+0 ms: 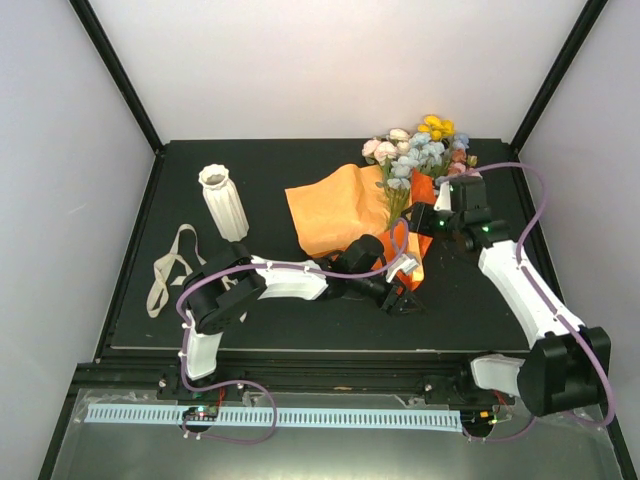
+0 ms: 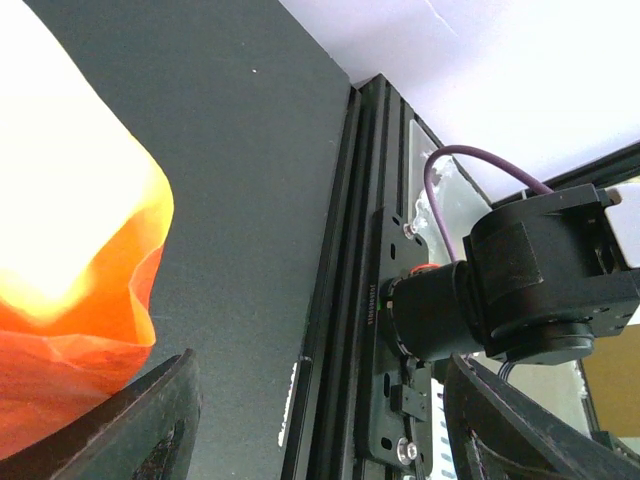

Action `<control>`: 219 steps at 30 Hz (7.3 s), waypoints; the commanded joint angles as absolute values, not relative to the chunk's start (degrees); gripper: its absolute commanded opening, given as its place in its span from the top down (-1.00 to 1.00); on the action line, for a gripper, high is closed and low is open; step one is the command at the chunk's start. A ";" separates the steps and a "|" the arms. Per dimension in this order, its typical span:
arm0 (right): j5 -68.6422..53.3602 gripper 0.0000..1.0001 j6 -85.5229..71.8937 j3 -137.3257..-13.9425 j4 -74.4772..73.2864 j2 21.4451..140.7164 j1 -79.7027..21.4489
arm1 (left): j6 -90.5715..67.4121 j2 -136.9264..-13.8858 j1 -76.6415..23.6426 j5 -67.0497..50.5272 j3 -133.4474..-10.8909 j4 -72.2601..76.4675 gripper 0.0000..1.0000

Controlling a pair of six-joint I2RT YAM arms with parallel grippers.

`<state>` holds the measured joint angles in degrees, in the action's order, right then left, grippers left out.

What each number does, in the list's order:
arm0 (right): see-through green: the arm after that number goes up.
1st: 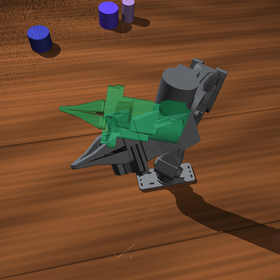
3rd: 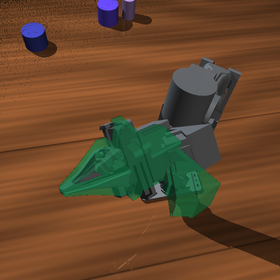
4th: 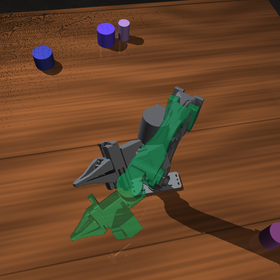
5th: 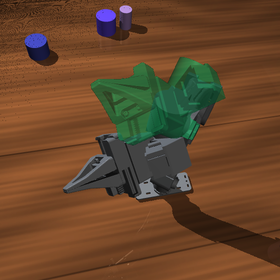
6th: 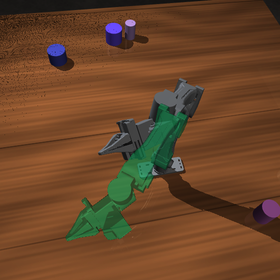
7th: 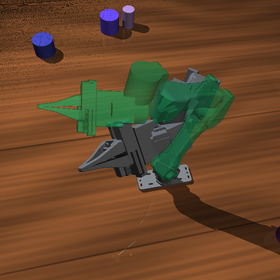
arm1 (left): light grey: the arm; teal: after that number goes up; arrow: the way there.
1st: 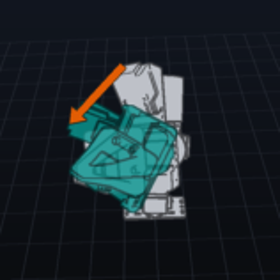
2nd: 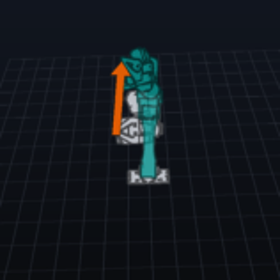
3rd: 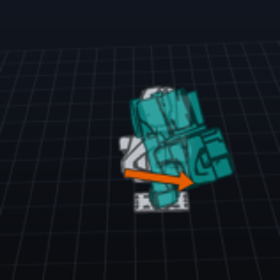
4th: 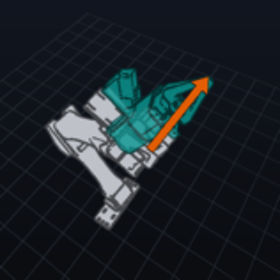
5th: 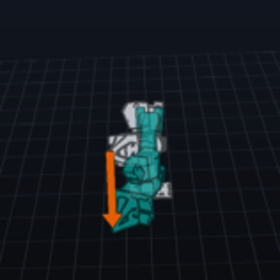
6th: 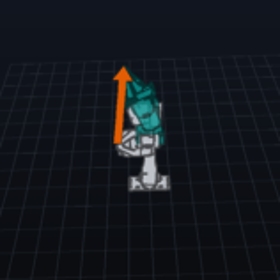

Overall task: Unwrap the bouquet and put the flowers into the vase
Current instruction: Unfold the wrapping paper at the center of the board, then pick up the fake flower from the wrapping paper.

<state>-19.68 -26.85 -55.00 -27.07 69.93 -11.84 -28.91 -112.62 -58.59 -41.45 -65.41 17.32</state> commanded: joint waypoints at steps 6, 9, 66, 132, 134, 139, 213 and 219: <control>-4.98 0.51 -24.52 -60.13 -33.02 74.00 -12.30 | -26.46 -113.23 -58.71 -40.74 -65.39 17.73 -0.35; -6.83 0.73 -24.61 -59.11 -32.07 73.80 -12.30 | -26.07 -112.24 -58.69 -40.26 -64.75 18.08 -0.35; -0.53 0.26 -38.39 -47.28 -25.12 66.10 -10.11 | -11.91 -69.43 -45.27 -15.63 -54.17 -26.55 -0.97; -52.75 -0.30 -41.34 -25.98 -10.63 53.81 -19.75 | -22.85 -79.95 -43.95 -30.87 -56.80 -15.30 -0.13; -52.42 -0.31 -43.12 -26.26 -10.52 51.48 -19.77 | -22.81 -81.44 -43.99 -30.89 -55.93 -14.42 0.05; -48.43 -0.30 -44.56 -30.25 -13.23 49.46 -19.73 | -22.04 -84.87 -44.03 -31.14 -52.43 -13.03 0.27; 7.62 0.43 -44.62 -65.67 -15.31 104.50 -14.68 | -4.00 -59.30 -43.59 -2.72 -54.24 -39.78 -0.98; 8.44 0.43 -45.05 -65.96 -14.90 105.81 -14.41 | -4.22 -55.04 -43.61 -1.58 -50.52 -34.87 -0.98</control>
<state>5.65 -43.90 -64.27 -14.52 104.79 -14.79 -5.63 -58.28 -43.92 -3.77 -51.70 -36.56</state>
